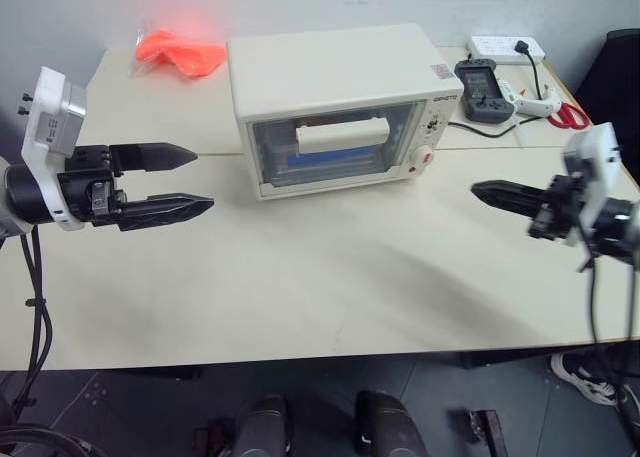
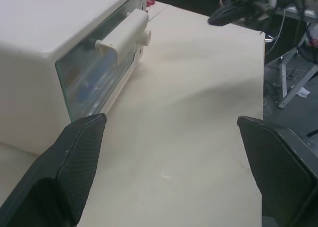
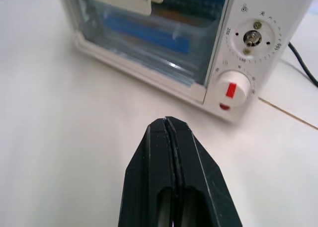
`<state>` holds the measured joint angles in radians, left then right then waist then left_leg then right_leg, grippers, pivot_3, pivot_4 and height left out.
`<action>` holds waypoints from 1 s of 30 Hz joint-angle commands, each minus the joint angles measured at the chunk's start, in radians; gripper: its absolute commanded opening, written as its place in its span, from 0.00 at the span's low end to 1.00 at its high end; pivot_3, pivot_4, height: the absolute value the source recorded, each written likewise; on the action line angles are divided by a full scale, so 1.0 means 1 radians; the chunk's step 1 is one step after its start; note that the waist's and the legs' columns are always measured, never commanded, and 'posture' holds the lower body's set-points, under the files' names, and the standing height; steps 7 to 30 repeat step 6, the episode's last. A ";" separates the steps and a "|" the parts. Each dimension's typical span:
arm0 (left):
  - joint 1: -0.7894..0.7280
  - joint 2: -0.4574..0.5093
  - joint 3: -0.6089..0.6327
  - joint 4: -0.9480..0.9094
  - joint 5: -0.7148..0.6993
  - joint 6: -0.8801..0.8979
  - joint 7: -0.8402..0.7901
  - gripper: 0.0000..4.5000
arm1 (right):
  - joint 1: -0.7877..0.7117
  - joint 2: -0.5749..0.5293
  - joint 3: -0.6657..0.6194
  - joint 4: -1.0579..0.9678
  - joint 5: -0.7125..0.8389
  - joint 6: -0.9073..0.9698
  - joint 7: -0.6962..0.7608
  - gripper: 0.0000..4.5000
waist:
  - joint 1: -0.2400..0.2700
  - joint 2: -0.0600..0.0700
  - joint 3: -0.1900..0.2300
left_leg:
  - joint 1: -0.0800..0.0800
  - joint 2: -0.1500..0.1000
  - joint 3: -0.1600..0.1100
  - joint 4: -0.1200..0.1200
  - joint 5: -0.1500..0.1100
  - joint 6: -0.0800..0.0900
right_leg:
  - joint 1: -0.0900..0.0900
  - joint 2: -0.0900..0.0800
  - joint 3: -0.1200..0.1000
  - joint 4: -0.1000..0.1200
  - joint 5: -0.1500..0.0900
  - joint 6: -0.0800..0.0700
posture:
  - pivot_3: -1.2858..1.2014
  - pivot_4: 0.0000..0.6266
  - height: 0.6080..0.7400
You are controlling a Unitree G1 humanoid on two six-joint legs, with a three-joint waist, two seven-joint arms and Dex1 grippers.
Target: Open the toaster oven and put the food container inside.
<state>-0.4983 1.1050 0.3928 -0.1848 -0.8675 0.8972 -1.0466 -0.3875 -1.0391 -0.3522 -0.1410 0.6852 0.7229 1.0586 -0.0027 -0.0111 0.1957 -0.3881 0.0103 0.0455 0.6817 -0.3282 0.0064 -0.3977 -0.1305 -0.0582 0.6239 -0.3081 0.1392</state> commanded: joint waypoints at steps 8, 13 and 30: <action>0.026 0.046 0.063 0.039 0.042 -0.058 -0.041 1.00 | -0.098 -0.148 -0.036 0.200 0.013 -0.014 0.193 0.00 | -0.003 0.000 0.000 | 0.001 0.002 0.003 0.000 0.000 0.000 | 0.000 0.000 0.001 0.000 0.000 0.000 | 0.52 0.24 1.00; 0.026 0.046 0.063 0.039 0.042 -0.058 -0.041 1.00 | -0.098 -0.148 -0.036 0.200 0.013 -0.014 0.193 0.00 | -0.003 0.000 0.000 | 0.001 0.002 0.003 0.000 0.000 0.000 | 0.000 0.000 0.001 0.000 0.000 0.000 | 0.52 0.24 1.00; 0.026 0.046 0.063 0.039 0.042 -0.058 -0.041 1.00 | -0.098 -0.148 -0.036 0.200 0.013 -0.014 0.193 0.00 | -0.003 0.000 0.000 | 0.001 0.002 0.003 0.000 0.000 0.000 | 0.000 0.000 0.001 0.000 0.000 0.000 | 0.52 0.24 1.00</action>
